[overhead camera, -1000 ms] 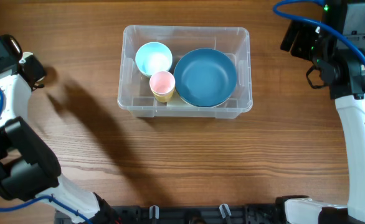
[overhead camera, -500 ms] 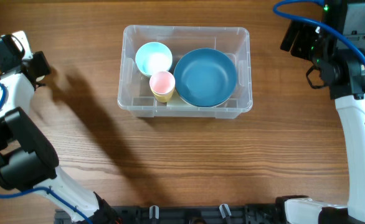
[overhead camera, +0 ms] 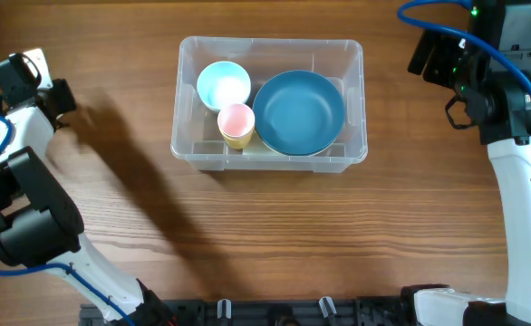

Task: Pack container
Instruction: 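Grasp the cream cup and carry it toward the bin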

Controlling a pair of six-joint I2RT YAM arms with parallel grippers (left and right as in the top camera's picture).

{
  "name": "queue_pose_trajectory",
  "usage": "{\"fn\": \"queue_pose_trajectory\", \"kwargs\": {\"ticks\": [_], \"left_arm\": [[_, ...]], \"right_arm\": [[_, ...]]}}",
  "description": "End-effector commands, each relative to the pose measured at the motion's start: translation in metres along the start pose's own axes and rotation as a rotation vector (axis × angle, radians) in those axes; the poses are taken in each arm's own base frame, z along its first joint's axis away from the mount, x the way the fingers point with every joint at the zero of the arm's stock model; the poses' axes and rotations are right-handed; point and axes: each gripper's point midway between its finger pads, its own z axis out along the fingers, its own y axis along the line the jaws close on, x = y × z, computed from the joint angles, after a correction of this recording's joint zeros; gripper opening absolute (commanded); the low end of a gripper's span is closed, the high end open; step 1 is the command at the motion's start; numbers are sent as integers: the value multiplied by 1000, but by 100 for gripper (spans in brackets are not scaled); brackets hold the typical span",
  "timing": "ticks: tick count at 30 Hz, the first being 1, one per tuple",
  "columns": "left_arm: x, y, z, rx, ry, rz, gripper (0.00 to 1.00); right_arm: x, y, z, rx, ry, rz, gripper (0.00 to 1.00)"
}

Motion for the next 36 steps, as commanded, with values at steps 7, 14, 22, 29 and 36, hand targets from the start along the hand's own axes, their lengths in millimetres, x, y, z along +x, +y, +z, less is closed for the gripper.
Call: {"fn": "queue_pose_trajectory", "kwargs": {"ticks": [7,14,22,29,36], "left_arm": [[13,11,16,-66,28,9,6],[-9,-3,-2,-54,-27,27,4],[-111,-93,-144,52,-341,48,4],[-88,-177,-285,219,-369,30,4],[38,-280,-344,448,-42,168,4]], "right_arm": [[-4,-1,2,12,-8,6,100],[-4,-1,2,12,-8,6,100],[-4,-1,2,12,-8,6,100],[-4,-1,2,12,-8,6,100],[-4,-1,2,12,-8,5,100]]}}
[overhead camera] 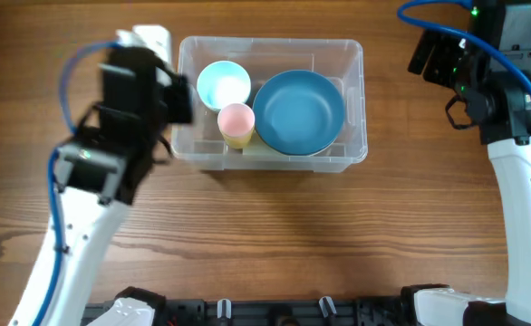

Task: Pack container
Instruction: 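Grasp the cream cup and carry it toward the bin, then lower the cream cup onto the stacked cups in the bin and release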

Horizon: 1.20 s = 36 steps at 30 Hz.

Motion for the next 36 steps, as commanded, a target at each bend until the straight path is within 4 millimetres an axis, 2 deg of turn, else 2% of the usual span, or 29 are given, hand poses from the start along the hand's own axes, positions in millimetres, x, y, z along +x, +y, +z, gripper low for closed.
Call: {"fn": "queue_pose_trajectory", "kwargs": {"ticks": [1,3,6,11,14,19,27,36], "left_arm": [[35,-49,6,74,114,-19,4],[46,-67,13,98,149,22,4],[64,-82,30,120,223,53,4],[84,-83,63,86,308,66,4],[88,-88,82,82,317,68,4],[87,-94,100,89,299,66,4],[104,-94,119,67,354,79,4],[113,-90,116,52,392,89,4]], "right_arm": [[-4,-1,2,13,-8,5,100],[-4,-1,2,13,-8,6,99],[-4,-1,2,13,-8,6,100],[-4,-1,2,13,-8,5,100],[-4,-1,2,13,-8,5,100],[-4,-1,2,13,-8,5,100],[-4,-1,2,13,-8,6,100],[-4,-1,2,13,-8,6,100]]}}
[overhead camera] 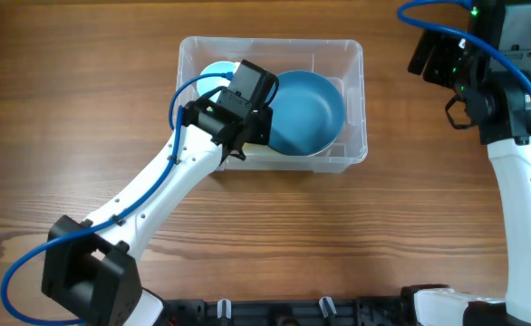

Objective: Pack container

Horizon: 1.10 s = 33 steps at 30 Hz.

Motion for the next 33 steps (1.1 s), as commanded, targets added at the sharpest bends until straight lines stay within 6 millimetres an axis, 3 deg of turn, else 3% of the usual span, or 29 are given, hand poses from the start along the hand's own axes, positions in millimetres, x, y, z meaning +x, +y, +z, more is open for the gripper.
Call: {"fn": "queue_pose_trajectory", "kwargs": {"ticks": [1,4,5,6,9,12,15,16,17,19,21,22,27,30,33], "left_arm": [[4,2,3,-4,17,-15,4],[4,2,3,-3,16,-15,11],[4,2,3,-3,16,-15,44],[3,2,3,-3,16,-15,56],[-2,1,2,5,-8,-18,73],[-16,0,-5,16,-47,-30,74],[-41,17,-28,8,-101,-79,72],[-50,27,-37,1,-122,-103,73],[-67,53,-57,-22,-164,-161,73],[-82,89,-79,-60,-213,-238,74],[-92,145,-108,-122,-288,-352,88],[-93,177,-125,-163,-330,-416,100],[-74,274,-171,-281,-419,-618,100],[-65,293,-176,-300,-420,-663,100],[-62,301,-178,-314,-421,-680,100]], "right_arm": [[-4,-1,2,12,-8,6,100],[-4,-1,2,12,-8,6,100],[-4,-1,2,12,-8,6,100],[-4,-1,2,12,-8,6,100],[-4,-1,2,12,-8,6,100],[-4,-1,2,12,-8,6,100],[-4,-1,2,12,-8,6,100],[-4,-1,2,12,-8,5,100],[-4,-1,2,12,-8,6,100],[-4,-1,2,12,-8,5,100],[-4,-1,2,12,-8,5,100],[-4,-1,2,12,-8,6,100],[-4,-1,2,12,-8,6,100],[-4,-1,2,12,-8,6,99],[-4,-1,2,12,-8,6,100]]}}
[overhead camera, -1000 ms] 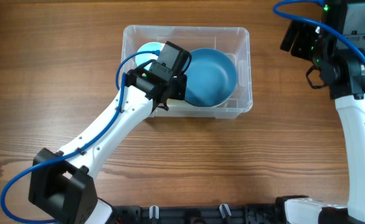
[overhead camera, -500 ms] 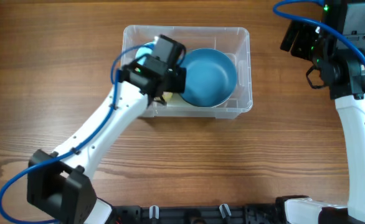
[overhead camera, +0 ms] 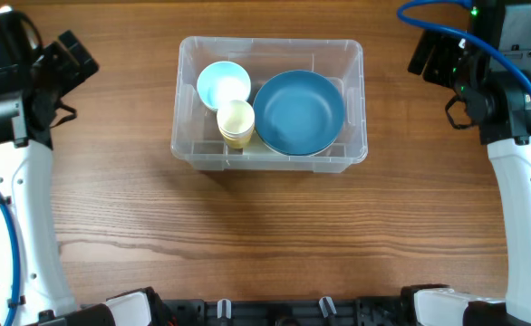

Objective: Pack container

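A clear plastic container point(overhead camera: 357, 109) stands at the back middle of the table. Inside it sit a small light-blue bowl point(overhead camera: 223, 84), a yellow cup point(overhead camera: 236, 122) showing an empty pale inside, and a large blue bowl point(overhead camera: 299, 112). My left gripper point(overhead camera: 71, 56) is drawn back at the far left edge, well away from the container; its fingers are dark and foreshortened, so I cannot make out how they stand or whether they hold anything. My right gripper point(overhead camera: 431, 54) hangs at the back right, apart from the container, its fingers unclear too.
The wooden table point(overhead camera: 265, 235) stretches in front of the container. The white links of the left arm point(overhead camera: 25, 208) and right arm point(overhead camera: 524, 208) run down both sides. A dark rail lies along the front edge.
My left arm was stretched over the container's left half, covering the cups. Now it is back at the far left edge. The pink cup that sat in the yellow cup no longer shows.
My left arm was folded at the far left, with a pink cup nested in the yellow cup. Then it stood beside the container's left wall, then over the cups. Now it is back at the left and only the yellow cup shows. The right arm stayed still.
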Controlling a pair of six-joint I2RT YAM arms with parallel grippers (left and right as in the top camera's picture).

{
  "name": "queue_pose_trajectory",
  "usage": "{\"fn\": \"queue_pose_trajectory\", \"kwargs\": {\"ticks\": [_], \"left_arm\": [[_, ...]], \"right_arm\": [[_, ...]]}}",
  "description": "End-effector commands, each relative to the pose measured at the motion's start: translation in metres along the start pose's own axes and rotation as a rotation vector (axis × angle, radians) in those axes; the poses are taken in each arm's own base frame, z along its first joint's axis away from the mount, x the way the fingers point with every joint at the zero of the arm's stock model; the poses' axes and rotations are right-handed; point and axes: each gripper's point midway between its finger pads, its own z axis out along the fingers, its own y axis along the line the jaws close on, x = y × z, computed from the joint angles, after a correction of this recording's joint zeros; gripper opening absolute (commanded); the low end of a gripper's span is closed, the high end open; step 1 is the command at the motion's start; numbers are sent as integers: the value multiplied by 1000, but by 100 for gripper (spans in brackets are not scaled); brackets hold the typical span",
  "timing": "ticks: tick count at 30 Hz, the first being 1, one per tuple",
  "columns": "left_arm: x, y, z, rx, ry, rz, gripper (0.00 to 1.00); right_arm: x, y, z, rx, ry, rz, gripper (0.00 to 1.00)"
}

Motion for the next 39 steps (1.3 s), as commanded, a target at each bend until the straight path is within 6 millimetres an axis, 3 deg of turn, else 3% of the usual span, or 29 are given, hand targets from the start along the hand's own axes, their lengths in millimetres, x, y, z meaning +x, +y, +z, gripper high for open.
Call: {"fn": "queue_pose_trajectory", "kwargs": {"ticks": [1,19,22,26,28,31,35,37,39], "left_arm": [[-6,2,-5,22,-12,-18,100],[-6,2,-5,22,-11,-18,100],[-6,2,-5,22,-12,-18,100],[-6,2,-5,22,-12,-18,100],[-6,2,-5,22,-11,-18,100],[-6,2,-5,22,-11,-18,100],[-6,2,-5,22,-11,-18,100],[-6,2,-5,22,-11,-18,100],[-6,2,-5,22,-11,-18,100]], "right_arm": [[-4,-1,2,13,-8,6,100],[-6,-2,-3,10,-18,9,100],[-18,-10,-44,-19,-113,36,100],[-29,-31,-131,-76,-309,93,99],[-27,-48,-186,-113,-433,128,100],[-4,-70,-247,-159,-550,159,99],[28,-89,-295,-216,-669,190,100],[49,-93,-305,-257,-717,194,99],[61,-94,-302,-284,-771,200,99]]}}
